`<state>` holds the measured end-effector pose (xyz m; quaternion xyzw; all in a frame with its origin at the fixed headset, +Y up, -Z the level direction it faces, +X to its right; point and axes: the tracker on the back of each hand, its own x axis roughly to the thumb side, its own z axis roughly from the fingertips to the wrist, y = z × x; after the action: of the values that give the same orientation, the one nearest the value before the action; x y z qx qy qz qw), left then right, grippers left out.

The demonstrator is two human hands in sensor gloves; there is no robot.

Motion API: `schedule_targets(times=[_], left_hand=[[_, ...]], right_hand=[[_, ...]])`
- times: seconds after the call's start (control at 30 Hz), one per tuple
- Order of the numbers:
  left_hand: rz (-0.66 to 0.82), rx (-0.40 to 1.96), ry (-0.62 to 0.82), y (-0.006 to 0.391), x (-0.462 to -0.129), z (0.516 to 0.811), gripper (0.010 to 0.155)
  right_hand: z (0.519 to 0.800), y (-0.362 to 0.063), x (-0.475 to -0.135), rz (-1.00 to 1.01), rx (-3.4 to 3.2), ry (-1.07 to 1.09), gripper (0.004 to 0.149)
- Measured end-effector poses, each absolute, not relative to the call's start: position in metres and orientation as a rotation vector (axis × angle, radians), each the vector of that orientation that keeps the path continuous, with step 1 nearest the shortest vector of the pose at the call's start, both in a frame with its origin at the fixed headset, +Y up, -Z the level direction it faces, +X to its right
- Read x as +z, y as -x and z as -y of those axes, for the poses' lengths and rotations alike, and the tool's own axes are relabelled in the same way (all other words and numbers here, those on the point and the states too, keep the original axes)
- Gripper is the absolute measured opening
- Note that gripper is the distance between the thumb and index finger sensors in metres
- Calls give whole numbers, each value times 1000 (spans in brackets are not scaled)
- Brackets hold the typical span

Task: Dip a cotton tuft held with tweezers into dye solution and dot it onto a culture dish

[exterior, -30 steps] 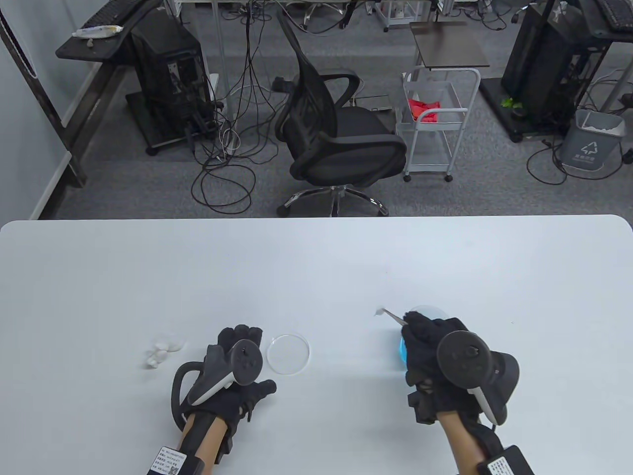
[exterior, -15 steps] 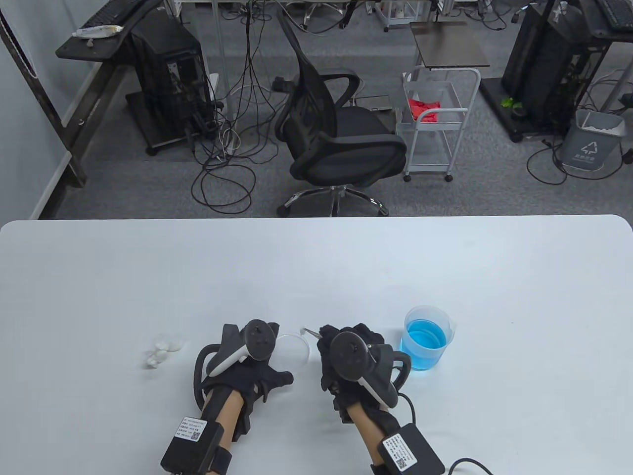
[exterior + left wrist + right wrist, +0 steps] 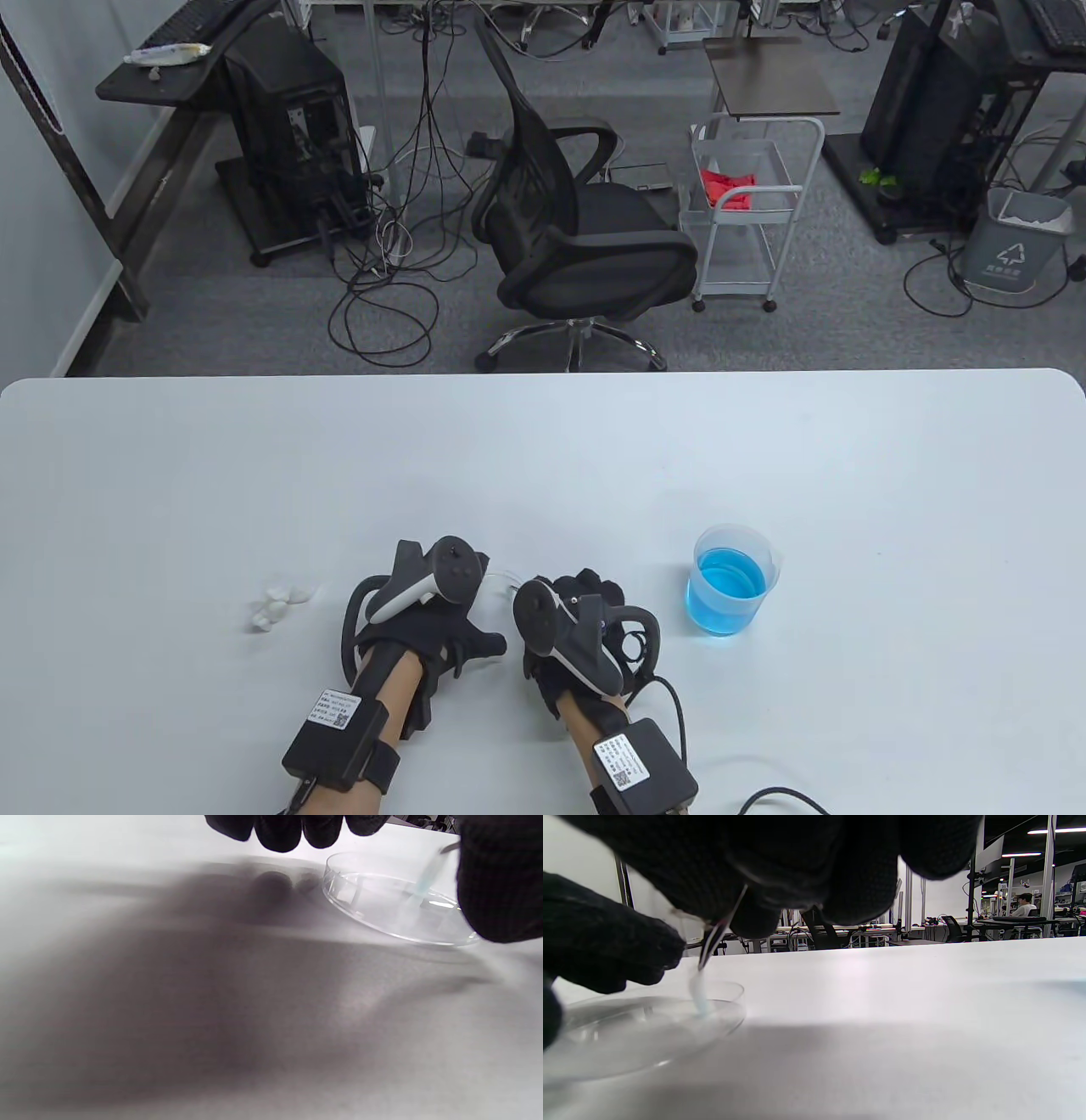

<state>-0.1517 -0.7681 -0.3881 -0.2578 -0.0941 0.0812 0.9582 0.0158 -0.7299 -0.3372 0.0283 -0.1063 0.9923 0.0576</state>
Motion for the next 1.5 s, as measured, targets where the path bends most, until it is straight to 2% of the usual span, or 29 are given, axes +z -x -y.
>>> schedule_targets(times=[0.4, 0.77, 1.5], left_hand=[[209, 207, 555, 153, -397, 775, 101], [205, 215, 569, 153, -396, 775, 99], [203, 220, 572, 155, -396, 775, 99]], right_hand=[[742, -14, -340, 220, 3032, -77, 32], [739, -21, -337, 170, 2997, -69, 34], [744, -9, -340, 174, 3049, -90, 32]])
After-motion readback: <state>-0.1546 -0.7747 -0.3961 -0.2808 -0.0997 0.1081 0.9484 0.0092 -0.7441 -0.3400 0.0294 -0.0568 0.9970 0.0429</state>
